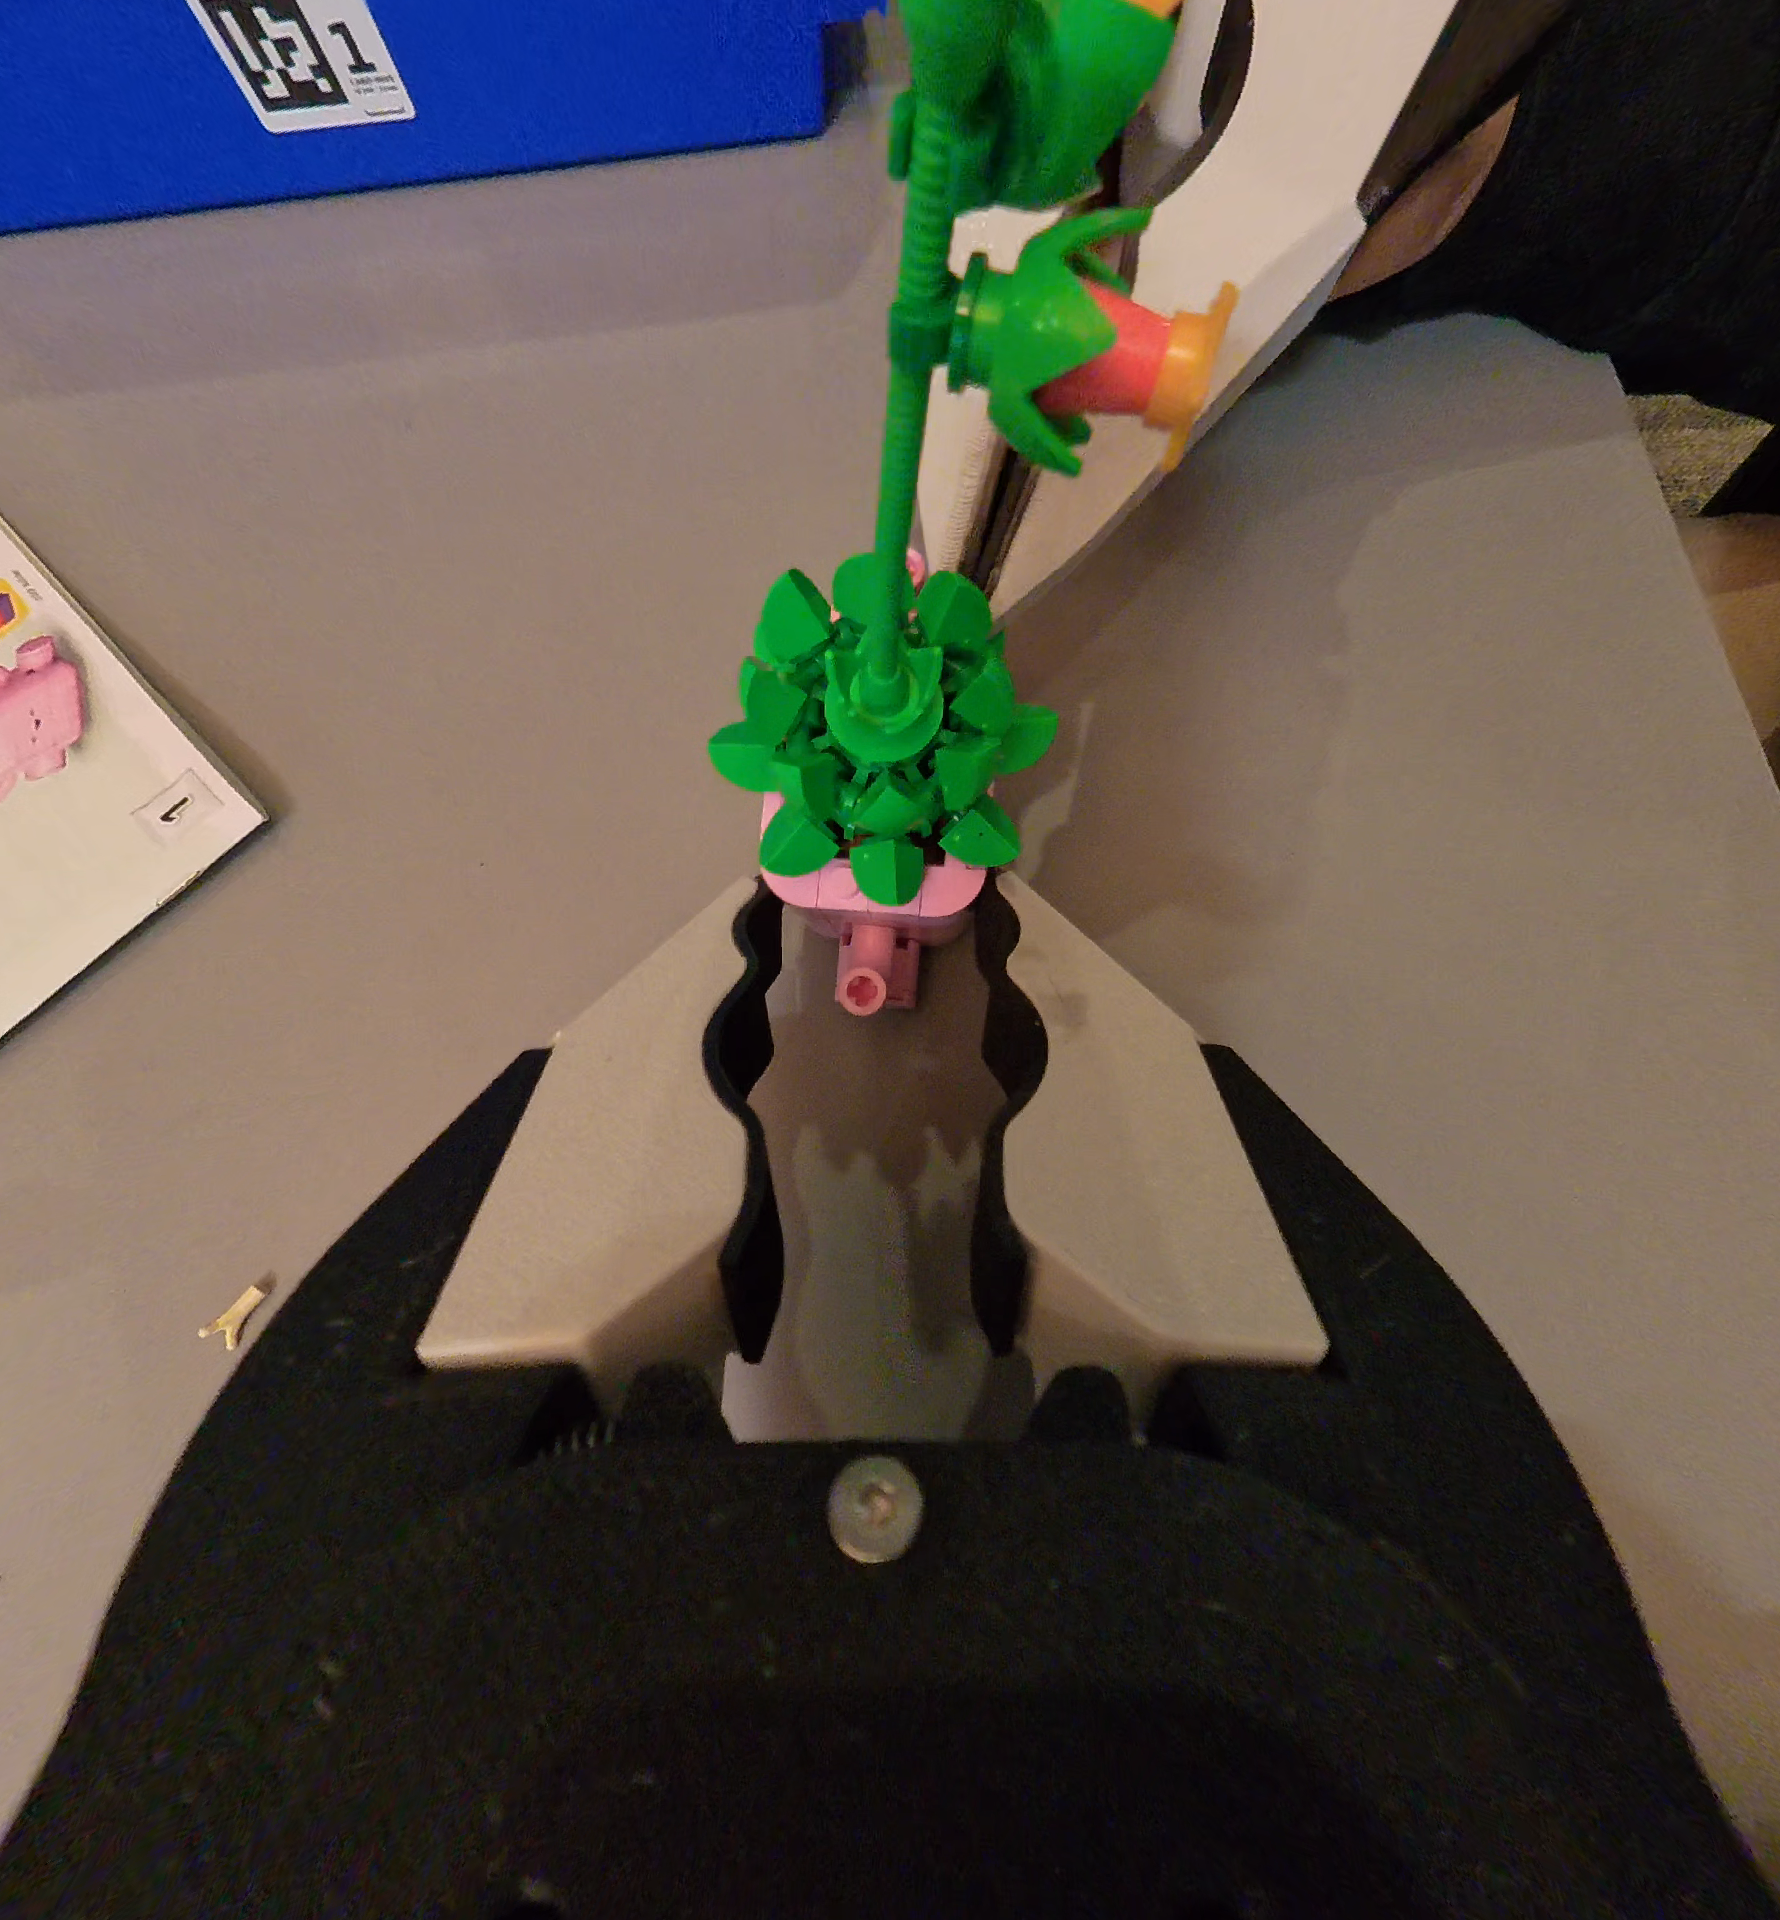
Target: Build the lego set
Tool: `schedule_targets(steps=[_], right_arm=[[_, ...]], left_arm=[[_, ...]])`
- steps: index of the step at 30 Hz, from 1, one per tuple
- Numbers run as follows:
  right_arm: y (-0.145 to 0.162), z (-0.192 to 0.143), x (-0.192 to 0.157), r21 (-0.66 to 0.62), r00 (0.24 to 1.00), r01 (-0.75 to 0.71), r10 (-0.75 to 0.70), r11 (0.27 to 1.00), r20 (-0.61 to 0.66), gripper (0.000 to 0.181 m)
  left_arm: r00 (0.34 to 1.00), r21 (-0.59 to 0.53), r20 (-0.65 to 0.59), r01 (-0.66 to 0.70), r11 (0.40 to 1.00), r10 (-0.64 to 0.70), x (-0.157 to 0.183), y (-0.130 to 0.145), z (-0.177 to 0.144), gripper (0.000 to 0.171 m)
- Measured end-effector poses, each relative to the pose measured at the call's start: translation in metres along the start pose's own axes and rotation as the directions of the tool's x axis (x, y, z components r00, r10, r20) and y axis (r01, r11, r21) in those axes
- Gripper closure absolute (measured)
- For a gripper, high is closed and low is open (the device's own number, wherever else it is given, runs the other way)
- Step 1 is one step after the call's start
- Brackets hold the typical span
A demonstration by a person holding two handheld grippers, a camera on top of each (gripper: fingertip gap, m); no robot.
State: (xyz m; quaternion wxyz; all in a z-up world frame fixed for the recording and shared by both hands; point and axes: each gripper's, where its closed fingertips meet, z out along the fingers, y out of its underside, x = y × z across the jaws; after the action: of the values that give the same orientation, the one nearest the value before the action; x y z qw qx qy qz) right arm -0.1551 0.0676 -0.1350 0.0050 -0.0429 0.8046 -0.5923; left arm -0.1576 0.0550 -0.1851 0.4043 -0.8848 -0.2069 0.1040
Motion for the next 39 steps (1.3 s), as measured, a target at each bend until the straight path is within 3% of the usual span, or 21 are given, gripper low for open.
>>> schedule_targets(steps=[23, 27, 32, 36, 39], right_arm=[[0.001, 0.000, 0.002, -0.006, 1.000, -0.023, 0.023, 1.000, 0.008, 0.181], [-0.008, -0.007, 0.003, 0.064, 0.999, -0.050, 0.048, 0.997, 0.025, 0.169], [-0.014, -0.015, 0.014, 0.126, 0.992, -0.126, 0.125, 0.984, 0.023, 0.166], [-0.012, -0.011, 0.012, 0.100, 0.993, -0.118, 0.116, 0.988, 0.025, 0.155], [-0.008, -0.007, 0.009, 0.065, 0.994, -0.104, 0.102, 0.992, 0.029, 0.134]], left_arm=[[1.000, 0.006, -0.001, 0.006, 1.000, -0.006, 0.000, 0.000, 0.000, 0.136], [1.000, 0.006, -0.002, 0.007, 1.000, -0.007, 0.000, 0.000, 0.000, 0.136], [1.000, 0.007, 0.000, 0.001, 1.000, -0.001, 0.000, -0.001, 0.000, 0.136], [1.000, 0.007, -0.001, 0.000, 1.000, 0.000, 0.000, -0.001, 0.001, 0.136], [1.000, 0.008, -0.003, 0.001, 1.000, -0.001, 0.000, -0.001, 0.001, 0.136]])
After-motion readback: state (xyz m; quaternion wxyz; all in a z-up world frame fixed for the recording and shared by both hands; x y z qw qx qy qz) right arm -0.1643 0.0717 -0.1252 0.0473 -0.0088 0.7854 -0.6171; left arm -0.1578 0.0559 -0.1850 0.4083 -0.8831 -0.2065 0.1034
